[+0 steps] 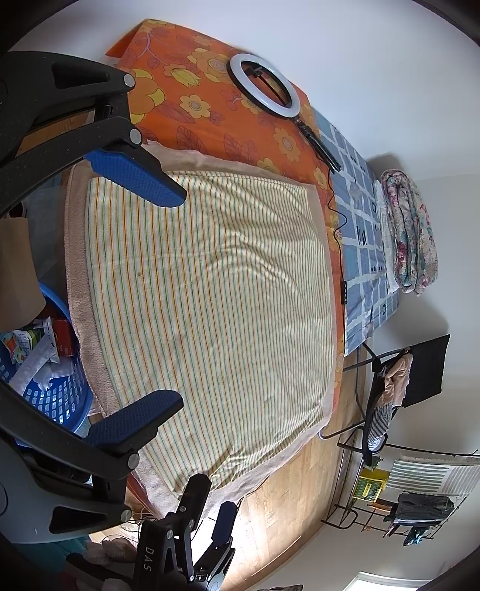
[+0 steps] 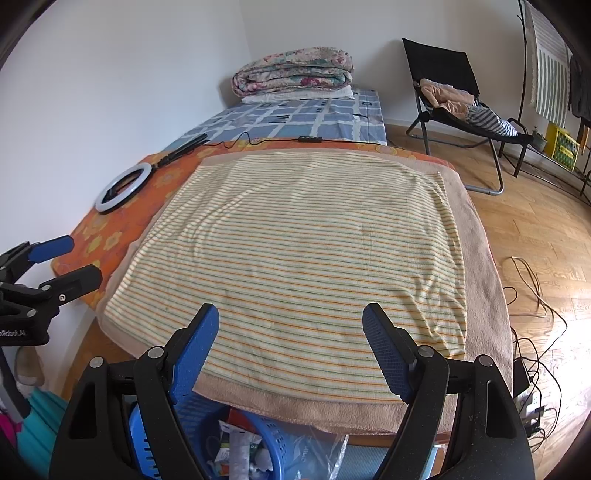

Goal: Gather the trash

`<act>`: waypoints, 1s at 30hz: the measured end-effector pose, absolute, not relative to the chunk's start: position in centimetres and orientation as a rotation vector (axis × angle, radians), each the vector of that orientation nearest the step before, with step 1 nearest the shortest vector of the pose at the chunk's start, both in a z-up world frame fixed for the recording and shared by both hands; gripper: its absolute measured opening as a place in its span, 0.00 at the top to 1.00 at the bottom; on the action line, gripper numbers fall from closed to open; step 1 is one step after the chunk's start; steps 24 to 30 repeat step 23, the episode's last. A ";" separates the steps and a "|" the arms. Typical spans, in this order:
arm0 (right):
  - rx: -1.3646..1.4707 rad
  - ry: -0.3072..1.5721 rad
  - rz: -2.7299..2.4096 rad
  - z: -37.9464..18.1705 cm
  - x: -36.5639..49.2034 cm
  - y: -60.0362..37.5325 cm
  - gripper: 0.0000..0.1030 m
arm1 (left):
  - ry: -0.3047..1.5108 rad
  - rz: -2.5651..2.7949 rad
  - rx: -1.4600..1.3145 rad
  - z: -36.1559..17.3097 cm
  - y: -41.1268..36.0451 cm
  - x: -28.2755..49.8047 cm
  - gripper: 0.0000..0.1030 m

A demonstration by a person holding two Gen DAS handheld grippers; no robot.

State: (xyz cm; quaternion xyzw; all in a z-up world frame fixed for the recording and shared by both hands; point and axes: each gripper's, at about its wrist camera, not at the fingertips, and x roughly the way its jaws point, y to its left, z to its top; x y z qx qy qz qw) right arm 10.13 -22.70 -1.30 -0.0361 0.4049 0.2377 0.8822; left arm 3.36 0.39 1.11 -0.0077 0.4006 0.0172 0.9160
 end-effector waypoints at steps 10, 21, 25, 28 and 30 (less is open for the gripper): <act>-0.075 0.848 0.491 -1.4 10.0 -22.6 0.22 | 0.826 0.037 -0.014 1.0 0.4 3.4 0.02; -0.079 0.854 0.489 -1.7 10.0 -22.7 0.22 | 0.826 0.040 -0.007 0.9 0.7 3.2 0.02; -0.079 0.854 0.488 -1.8 10.0 -22.8 0.22 | 0.828 0.039 -0.008 0.9 0.6 3.3 0.02; -0.079 0.854 0.488 -1.8 10.0 -22.8 0.22 | 0.828 0.039 -0.008 0.9 0.6 3.3 0.02; -0.079 0.854 0.488 -1.8 10.0 -22.8 0.22 | 0.828 0.039 -0.008 0.9 0.6 3.3 0.02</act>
